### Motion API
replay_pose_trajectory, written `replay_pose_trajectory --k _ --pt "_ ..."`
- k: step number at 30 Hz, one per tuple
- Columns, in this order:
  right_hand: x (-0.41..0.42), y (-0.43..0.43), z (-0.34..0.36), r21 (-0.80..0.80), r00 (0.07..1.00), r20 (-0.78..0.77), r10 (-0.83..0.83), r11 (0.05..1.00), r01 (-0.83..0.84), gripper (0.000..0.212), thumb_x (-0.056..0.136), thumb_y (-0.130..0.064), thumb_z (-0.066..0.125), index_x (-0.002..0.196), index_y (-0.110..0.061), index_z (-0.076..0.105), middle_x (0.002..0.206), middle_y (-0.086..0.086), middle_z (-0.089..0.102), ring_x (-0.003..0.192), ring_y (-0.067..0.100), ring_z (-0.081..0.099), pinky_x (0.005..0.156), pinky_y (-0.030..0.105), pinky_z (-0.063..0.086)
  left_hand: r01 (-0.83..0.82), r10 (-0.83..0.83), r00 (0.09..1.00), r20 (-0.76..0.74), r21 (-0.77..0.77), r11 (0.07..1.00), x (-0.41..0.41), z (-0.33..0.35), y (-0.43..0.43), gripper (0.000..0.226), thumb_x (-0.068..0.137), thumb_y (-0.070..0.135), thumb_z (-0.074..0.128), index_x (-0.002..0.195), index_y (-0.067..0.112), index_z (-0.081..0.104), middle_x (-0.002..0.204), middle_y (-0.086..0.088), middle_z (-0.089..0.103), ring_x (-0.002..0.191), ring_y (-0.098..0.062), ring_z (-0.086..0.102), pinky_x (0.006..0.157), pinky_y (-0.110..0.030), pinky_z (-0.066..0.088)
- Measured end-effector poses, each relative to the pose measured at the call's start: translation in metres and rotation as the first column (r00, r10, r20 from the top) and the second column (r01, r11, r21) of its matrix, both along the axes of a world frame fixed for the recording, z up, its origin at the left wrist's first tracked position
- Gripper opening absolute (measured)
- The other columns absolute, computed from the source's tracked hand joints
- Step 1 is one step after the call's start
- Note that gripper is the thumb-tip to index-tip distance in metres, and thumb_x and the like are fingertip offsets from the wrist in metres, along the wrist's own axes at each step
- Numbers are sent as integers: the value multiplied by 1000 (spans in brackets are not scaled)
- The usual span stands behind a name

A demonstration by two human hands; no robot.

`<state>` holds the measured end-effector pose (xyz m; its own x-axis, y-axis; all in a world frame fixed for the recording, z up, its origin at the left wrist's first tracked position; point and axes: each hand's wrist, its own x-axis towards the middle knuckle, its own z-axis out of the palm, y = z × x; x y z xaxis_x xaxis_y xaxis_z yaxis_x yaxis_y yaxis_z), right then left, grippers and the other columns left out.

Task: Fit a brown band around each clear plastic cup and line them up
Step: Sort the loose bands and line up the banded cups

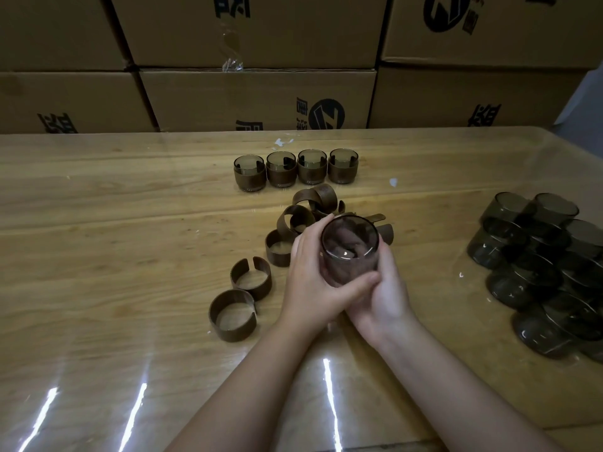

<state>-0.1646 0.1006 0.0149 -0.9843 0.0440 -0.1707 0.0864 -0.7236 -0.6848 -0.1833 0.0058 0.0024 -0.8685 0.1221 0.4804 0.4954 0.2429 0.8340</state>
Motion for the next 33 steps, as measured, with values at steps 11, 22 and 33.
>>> replay_pose_trajectory --k 11,22,33 --pt "-13 51 4 913 967 -243 -75 320 254 29 100 -26 44 78 -25 62 59 -12 63 52 -1 52 53 22 41 -190 95 953 286 324 927 -4 -2 -3 53 69 33 83 114 30 53 107 12 64 95 12 59 78 -6 44" --pt "-21 64 -11 981 990 127 60 -153 -117 10 89 -36 57 82 -30 55 67 -6 58 64 14 56 55 31 41 -38 -58 948 312 293 955 -14 -10 -7 79 74 6 81 131 40 38 128 5 50 105 13 55 84 -12 50" --pt "-18 46 -2 860 967 -202 -154 445 251 16 100 -16 45 87 -25 51 73 -2 65 44 9 57 41 20 44 50 -129 933 335 234 971 -6 1 -4 64 62 59 61 122 45 42 137 -2 44 125 -14 49 98 -47 50"
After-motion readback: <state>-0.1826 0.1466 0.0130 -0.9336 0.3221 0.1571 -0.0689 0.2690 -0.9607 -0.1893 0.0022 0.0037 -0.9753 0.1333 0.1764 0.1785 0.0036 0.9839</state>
